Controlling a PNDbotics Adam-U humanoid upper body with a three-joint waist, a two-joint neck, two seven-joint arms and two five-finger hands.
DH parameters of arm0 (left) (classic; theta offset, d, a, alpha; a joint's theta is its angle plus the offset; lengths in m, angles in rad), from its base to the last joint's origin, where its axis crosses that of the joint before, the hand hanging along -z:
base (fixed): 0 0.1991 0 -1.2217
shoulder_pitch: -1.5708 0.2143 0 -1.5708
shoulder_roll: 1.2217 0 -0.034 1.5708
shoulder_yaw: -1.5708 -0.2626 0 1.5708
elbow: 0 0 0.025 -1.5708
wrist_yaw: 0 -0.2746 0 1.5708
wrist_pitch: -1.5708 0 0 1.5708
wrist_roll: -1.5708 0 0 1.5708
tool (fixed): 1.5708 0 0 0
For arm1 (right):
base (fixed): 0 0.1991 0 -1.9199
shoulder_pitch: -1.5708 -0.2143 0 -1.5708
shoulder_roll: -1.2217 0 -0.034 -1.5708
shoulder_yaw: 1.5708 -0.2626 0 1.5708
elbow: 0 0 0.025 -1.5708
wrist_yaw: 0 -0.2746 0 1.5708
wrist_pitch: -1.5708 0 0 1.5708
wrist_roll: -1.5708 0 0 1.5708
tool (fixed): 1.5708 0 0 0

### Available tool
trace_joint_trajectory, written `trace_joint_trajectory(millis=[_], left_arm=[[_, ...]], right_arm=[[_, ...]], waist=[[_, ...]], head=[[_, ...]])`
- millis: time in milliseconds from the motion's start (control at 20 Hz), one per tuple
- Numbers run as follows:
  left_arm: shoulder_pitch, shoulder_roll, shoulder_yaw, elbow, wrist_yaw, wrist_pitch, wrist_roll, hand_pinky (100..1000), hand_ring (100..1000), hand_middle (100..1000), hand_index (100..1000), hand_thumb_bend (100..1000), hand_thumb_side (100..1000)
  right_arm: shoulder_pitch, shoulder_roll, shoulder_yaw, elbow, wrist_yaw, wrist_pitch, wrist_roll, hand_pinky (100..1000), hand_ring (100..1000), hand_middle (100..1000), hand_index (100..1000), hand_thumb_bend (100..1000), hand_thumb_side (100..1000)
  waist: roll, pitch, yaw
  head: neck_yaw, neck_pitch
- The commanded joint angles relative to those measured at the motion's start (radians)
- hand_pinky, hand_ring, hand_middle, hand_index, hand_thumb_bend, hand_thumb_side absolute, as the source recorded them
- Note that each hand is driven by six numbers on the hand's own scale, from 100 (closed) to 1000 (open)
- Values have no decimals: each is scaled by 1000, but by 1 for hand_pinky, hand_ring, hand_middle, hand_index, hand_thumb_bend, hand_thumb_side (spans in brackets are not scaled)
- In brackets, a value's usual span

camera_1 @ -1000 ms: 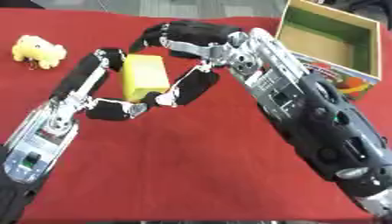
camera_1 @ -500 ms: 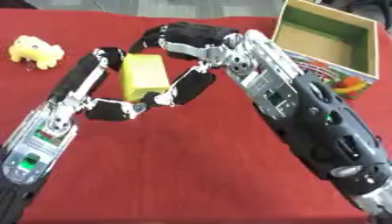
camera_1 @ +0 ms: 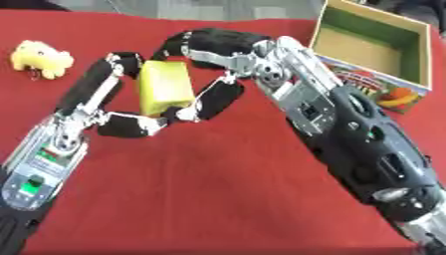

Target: Pick up the objects with one hand, pass them to the other hand, and then place them into the box on the other side of the table.

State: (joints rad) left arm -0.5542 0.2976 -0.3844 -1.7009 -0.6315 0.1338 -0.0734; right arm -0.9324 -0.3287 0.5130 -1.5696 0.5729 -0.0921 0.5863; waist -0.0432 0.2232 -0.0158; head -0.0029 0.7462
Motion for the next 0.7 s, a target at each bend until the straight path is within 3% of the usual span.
trace_joint_trajectory(millis=[50,700], left_arm=[[-12,1,2,-21,-3,-5,1,687,635,554,579,100,239],[-12,-4,1,-21,-7,-4,-2,685,636,557,592,100,236]], right_arm=[[-19,-1,-9,-1,6,-7,0,884,915,827,894,406,434],[-16,-1,-9,-3,-74,32,-29,836,768,550,635,234,194]], waist=[[3,-15,1],[3,-15,1]], head=[[-2,0],[-3,-2]])
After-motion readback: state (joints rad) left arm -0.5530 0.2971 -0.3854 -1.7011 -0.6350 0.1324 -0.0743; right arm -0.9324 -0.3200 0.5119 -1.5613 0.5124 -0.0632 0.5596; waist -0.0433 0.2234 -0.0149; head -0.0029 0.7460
